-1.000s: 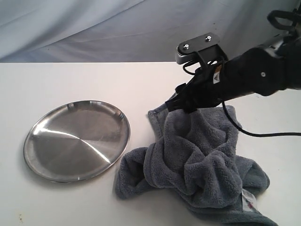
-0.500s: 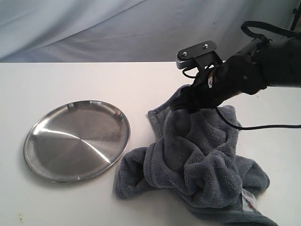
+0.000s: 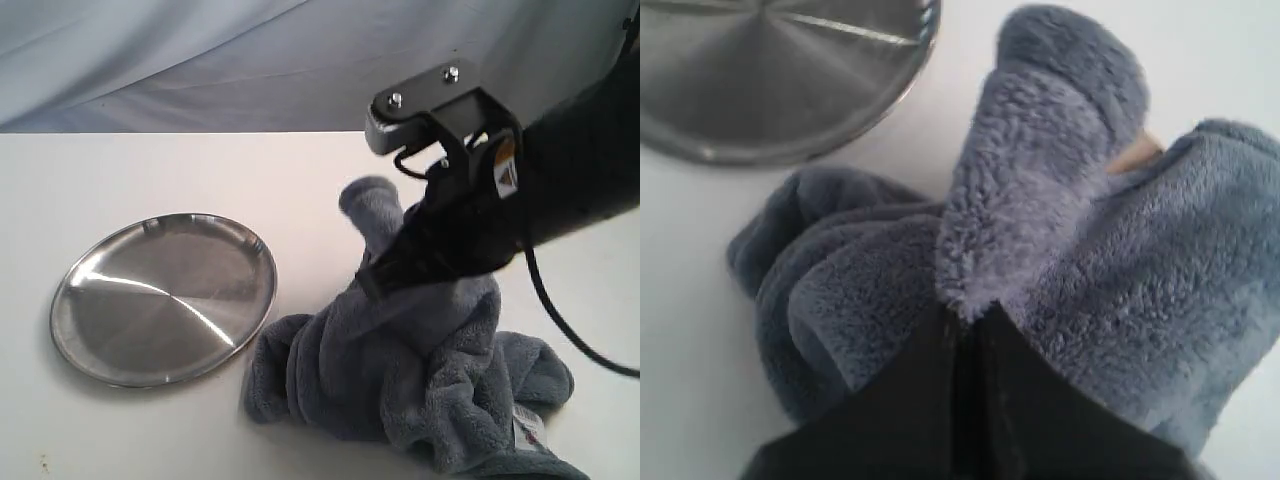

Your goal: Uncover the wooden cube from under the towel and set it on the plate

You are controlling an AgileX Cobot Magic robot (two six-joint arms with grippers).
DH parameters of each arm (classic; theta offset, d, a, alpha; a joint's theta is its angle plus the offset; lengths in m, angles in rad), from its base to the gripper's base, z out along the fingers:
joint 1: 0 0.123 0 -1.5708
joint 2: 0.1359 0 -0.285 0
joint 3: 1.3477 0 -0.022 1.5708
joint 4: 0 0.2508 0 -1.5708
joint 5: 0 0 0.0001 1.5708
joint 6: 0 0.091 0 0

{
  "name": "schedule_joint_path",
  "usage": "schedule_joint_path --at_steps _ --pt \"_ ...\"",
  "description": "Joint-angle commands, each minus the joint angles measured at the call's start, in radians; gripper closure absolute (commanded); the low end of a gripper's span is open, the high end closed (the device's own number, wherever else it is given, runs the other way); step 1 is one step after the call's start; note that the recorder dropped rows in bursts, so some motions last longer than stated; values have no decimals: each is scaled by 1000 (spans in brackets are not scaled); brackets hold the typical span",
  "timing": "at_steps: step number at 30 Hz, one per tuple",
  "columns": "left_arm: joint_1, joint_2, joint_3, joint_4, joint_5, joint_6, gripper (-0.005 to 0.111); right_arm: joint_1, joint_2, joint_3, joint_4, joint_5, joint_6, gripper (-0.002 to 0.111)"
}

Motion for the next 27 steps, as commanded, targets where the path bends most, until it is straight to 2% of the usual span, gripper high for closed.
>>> schedule_joint_path --at_steps 1,5,9,11,14,16,23,27 --pt "2 -2 4 1 -1 0 105 18 -5 159 70 -1 -12 108" --pt "2 -2 4 1 -1 0 105 18 44 306 111 -142 -12 108" --pt "2 -2 4 1 -1 -3 105 16 118 343 129 -197 -12 108" --pt "2 -2 4 1 -1 -3 105 16 140 343 136 -203 -12 102" --pt "2 -2 4 1 -1 -3 105 16 66 343 193 -220 -12 82" --pt "2 -2 4 1 -1 -1 105 16 9 343 204 -244 -12 76" --pt "2 -2 4 1 -1 1 105 1 -129 331 206 -522 -12 66" --pt "2 -2 4 1 -1 1 105 -79 -97 295 195 -613 -12 66"
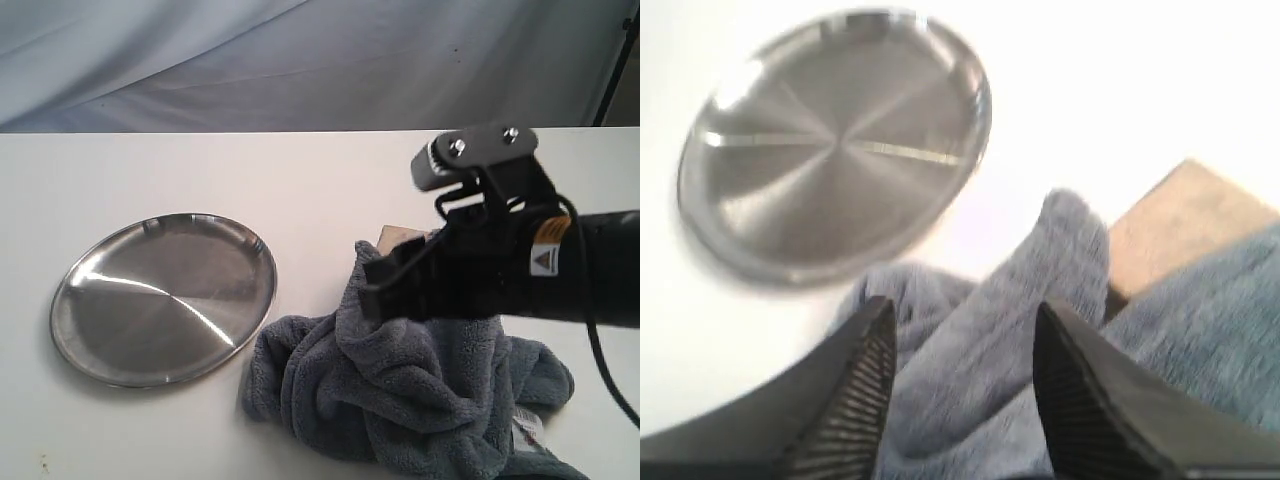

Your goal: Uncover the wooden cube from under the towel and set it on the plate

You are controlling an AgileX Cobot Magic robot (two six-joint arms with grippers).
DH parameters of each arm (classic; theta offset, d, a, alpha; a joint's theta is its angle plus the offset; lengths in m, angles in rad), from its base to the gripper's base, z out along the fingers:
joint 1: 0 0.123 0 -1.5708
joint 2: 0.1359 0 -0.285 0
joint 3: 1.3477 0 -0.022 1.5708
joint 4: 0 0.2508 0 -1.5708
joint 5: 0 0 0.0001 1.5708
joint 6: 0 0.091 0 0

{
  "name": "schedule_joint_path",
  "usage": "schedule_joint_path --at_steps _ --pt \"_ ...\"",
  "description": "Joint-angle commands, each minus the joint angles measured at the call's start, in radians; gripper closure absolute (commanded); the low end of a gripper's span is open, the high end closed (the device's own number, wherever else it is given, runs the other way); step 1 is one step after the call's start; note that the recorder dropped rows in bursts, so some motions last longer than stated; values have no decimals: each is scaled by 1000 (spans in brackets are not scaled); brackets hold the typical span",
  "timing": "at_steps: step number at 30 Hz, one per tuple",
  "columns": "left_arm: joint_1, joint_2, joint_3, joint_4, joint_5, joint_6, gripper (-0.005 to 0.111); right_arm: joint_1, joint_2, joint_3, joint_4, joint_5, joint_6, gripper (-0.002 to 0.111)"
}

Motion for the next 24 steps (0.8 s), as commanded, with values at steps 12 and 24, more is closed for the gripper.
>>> schedule_joint_path --at_steps 12,24 --pt "2 -2 4 1 -1 -3 105 -166 268 -185 -11 -104 -7 66" --pt "2 -2 4 1 -1 0 105 -166 358 -185 -89 39 -5 66"
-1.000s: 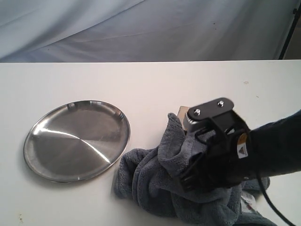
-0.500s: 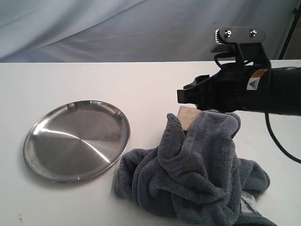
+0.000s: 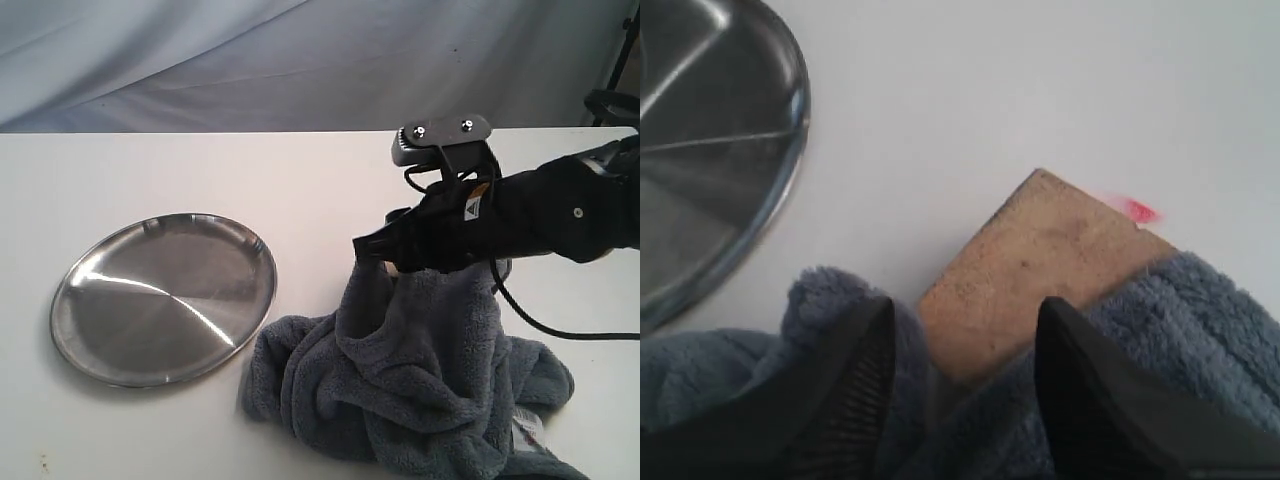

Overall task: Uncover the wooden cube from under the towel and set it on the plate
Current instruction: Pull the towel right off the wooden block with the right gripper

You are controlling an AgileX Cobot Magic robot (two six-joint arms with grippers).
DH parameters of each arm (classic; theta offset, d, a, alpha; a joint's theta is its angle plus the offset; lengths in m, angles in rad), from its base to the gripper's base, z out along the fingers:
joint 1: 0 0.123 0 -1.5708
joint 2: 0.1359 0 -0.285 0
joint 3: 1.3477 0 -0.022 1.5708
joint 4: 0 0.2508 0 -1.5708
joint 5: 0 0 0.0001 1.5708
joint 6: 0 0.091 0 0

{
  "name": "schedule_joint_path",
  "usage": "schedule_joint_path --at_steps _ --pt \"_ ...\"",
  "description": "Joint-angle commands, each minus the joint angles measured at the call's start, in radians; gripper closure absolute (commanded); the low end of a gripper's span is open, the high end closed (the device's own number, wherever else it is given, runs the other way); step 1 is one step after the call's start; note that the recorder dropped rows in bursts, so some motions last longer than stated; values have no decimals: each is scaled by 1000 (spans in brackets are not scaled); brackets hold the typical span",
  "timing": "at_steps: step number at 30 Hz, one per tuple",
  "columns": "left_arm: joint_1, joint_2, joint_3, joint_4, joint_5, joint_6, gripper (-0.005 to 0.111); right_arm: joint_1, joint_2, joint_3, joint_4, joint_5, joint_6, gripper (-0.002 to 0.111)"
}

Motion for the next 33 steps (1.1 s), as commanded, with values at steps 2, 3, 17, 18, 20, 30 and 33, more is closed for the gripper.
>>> schedule_joint_path --at_steps 2,3,17,18,20,30,33 --pt "2 -2 4 1 -1 0 105 -18 -1 1 -63 70 7 66" --pt "2 -2 4 1 -1 0 105 -20 -1 10 -75 70 14 66" --pt "2 -2 4 1 -1 -3 105 -99 -92 219 -97 50 78 66" --pt "2 -2 4 1 -1 -3 105 -112 -92 240 -97 30 78 66" --pt "2 -2 4 1 -1 -1 105 -135 -92 273 -97 17 80 66" --pt "2 -2 4 1 -1 -1 105 -153 -143 312 -3 42 103 66" --pt "2 -2 4 1 -1 -1 105 -146 -243 312 49 3 103 66"
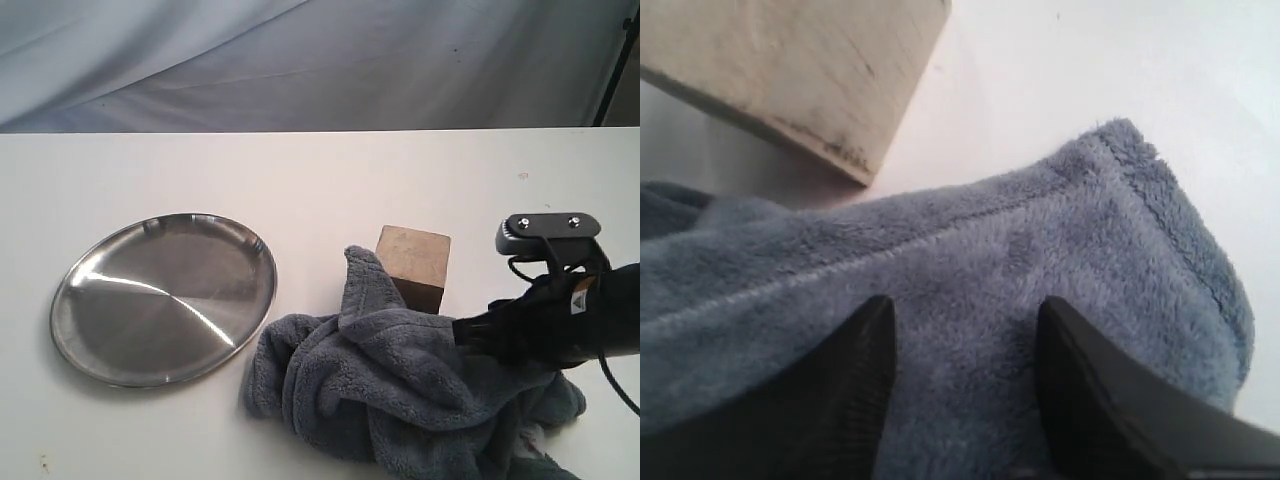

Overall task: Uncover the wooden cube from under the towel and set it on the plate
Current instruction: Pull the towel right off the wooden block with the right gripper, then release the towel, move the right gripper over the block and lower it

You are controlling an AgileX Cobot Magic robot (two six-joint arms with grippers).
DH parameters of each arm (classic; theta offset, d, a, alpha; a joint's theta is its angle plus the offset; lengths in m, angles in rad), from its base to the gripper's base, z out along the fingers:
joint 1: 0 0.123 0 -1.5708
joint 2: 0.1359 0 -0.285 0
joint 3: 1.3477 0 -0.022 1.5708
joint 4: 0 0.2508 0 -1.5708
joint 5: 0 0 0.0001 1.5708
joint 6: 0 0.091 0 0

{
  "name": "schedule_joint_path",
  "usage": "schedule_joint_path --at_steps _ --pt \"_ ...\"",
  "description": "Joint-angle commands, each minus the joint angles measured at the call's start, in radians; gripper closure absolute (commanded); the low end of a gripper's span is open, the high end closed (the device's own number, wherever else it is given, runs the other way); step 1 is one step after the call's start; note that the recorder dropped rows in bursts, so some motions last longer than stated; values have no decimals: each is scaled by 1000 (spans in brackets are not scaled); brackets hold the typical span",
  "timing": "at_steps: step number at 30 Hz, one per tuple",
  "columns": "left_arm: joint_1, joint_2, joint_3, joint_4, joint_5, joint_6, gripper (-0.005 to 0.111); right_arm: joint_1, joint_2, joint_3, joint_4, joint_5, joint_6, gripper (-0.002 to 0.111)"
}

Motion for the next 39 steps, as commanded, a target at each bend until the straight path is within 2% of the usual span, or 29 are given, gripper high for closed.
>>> schedule_joint_path --at_steps 1,6,11,15,19,26,39 --pt "2 -2 4 1 -1 -3 105 5 -134 7 91 -51 6 66" --pt "2 -2 4 1 -1 -3 105 5 -200 -50 168 -126 -7 66" --pt "2 -2 4 1 -1 -3 105 10 -107 -192 219 1 -62 66" --pt "2 -2 4 1 -1 -1 105 27 -33 -306 246 120 -113 62" --pt "2 -2 4 1 -1 -1 105 44 53 -447 248 308 -130 53" --pt "2 -2 4 1 -1 -1 105 44 146 -612 222 514 -130 27" --pt "2 -2 4 1 -1 -3 105 61 293 -743 -46 594 260 26"
